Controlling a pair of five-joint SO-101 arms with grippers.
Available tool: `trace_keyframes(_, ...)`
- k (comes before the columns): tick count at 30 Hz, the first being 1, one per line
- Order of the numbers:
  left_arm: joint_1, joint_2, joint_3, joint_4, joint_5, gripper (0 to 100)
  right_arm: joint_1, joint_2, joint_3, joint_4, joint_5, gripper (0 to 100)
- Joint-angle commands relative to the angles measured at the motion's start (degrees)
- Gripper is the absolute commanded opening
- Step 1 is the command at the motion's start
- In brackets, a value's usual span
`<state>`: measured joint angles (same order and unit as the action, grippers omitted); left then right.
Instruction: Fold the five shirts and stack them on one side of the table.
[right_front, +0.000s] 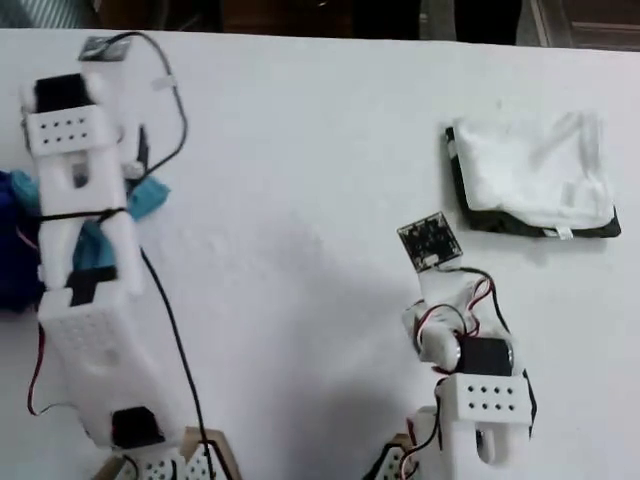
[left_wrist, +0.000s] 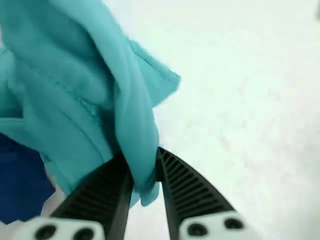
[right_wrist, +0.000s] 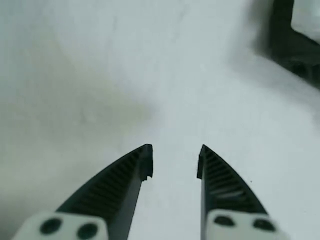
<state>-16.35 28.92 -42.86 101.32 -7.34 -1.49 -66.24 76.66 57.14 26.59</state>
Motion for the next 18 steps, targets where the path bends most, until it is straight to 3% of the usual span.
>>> trace_keyframes(1, 5.4, -6.2, -1.8, 1.0, 0.4, 3, 1.0, -1.3, 2.6, -4.9, -0.2, 15.4)
trace_keyframes(4, 9.9, -8.4, -1.7, 1.0, 1.1, 3, 5.9, -1.3, 5.5, -10.3, -5.4, 15.4)
trace_keyframes(8, 17.1, -12.3, 1.8, 1.0, 7.8, 3, 11.8, -1.3, 10.3, -17.4, -10.1, 15.5)
trace_keyframes(18, 35.3, -19.7, 9.2, 0.5, 15.1, 3, 12.4, -1.3, 11.3, -19.6, -10.5, 15.5)
